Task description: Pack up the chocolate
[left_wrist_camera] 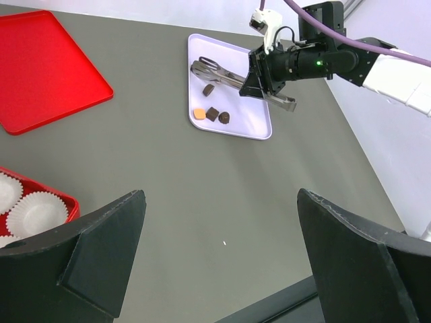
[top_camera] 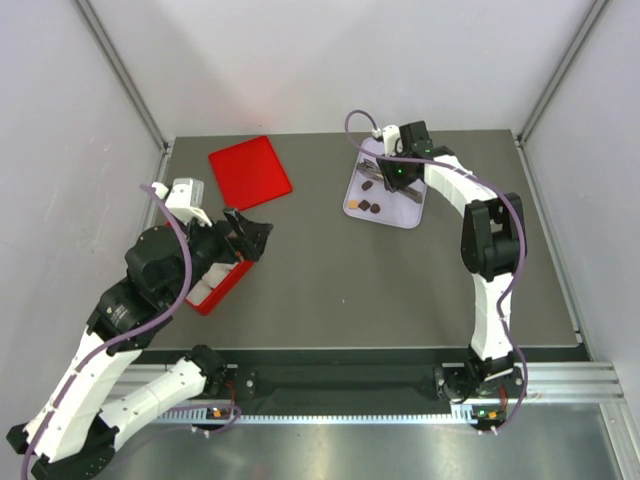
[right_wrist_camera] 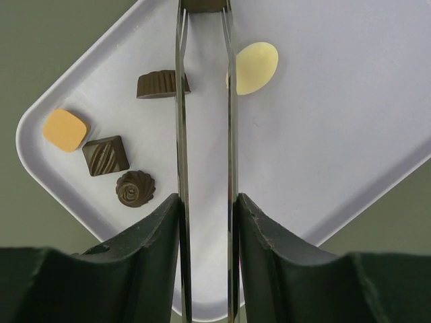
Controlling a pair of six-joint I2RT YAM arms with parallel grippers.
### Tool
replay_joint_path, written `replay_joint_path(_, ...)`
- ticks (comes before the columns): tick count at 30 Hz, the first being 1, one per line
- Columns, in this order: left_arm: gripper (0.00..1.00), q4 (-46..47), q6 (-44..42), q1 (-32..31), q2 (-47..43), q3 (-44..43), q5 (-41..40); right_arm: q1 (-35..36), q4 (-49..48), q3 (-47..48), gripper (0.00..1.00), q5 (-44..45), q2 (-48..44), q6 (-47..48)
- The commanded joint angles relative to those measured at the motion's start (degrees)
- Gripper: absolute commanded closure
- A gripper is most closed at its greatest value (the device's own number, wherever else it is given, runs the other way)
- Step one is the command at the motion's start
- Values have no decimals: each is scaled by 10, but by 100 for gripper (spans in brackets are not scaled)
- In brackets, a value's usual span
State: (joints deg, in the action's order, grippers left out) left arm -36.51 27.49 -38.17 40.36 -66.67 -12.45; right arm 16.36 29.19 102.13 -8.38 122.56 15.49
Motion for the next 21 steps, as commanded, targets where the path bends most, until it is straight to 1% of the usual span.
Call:
replay_joint_path(1,1,26,-8,0,-1,-22,-5,-4,-12,27,65,-8,-2,5)
replay_joint_path(9,1,27,-16,1,1,-33,-3,-3,-14,0,69,-18,-50,2)
replay_joint_path(16,1,31,-16,1,3,-39,3,-4,-17,-34,70,-12,-82,-4)
replay_joint_path(21,1,29,-23,1,10,-36,-7,-4,-24,-49,72,-3,-102,-7)
